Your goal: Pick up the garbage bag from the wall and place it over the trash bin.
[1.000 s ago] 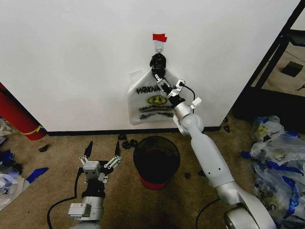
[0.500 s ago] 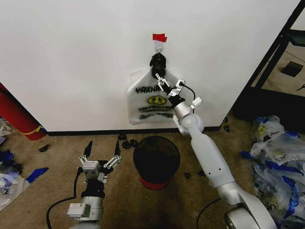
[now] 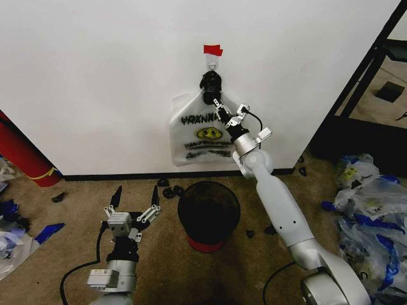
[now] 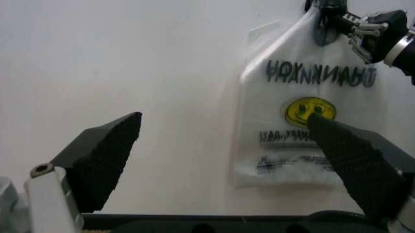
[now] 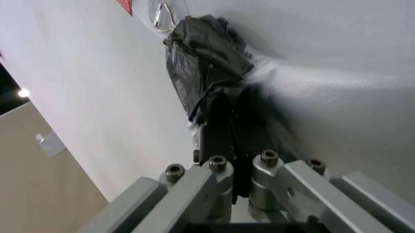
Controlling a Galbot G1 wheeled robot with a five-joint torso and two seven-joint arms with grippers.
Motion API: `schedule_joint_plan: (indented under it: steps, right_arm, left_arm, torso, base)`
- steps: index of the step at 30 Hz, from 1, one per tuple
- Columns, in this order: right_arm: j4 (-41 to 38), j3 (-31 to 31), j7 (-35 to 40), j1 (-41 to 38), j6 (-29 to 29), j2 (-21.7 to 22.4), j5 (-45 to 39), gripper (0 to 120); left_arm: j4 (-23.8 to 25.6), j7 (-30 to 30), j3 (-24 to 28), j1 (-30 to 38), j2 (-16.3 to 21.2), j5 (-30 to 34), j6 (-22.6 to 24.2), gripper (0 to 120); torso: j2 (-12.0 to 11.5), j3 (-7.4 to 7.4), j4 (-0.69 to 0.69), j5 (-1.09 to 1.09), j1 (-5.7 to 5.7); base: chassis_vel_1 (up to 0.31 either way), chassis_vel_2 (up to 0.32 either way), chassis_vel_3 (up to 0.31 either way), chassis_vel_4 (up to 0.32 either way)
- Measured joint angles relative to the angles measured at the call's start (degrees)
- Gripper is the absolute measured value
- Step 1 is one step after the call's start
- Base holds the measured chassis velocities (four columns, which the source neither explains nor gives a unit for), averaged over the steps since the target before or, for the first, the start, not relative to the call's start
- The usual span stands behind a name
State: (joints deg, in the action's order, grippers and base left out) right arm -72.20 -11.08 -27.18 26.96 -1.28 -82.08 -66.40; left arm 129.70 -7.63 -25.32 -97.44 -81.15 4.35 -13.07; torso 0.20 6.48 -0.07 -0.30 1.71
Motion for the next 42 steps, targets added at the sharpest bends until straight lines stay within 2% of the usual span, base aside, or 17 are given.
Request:
schedule_joint_plan:
  steps: [10, 20, 42]
  right_arm:
    - [-3.2, 0.5, 0.0, 2.8, 0.3, 1.9, 0.0, 0]
    - [-10.5, 0.5, 0.4, 8.3, 0.3, 5.7, -0.2, 0]
    - [-21.3, -1.8, 0.2, 19.6, 0.6, 9.1, 3.0, 0]
  left_arm:
    - [0.1, 0.0, 0.2, 0.1, -0.1, 0.1, 0.1, 100]
    - [-0.1, -0.1, 0.7, 0.5, 0.1, 0.1, 0.2, 100]
    - [-0.8, -0.1, 1.5, 1.5, 0.9, 0.8, 0.5, 100]
  torso:
    - [0.0, 0.0, 0.0, 0.0, 0.0]
    - [0.0, 0.0, -0.01, 0.0, 0.0]
    - [0.0, -0.01, -0.01, 0.0, -0.01]
  base:
    - [0.0, 0.0, 0.0, 0.0]
    - [0.0, 0.0, 0.0, 0.0]
    - [0.0, 0.0, 0.0, 0.0]
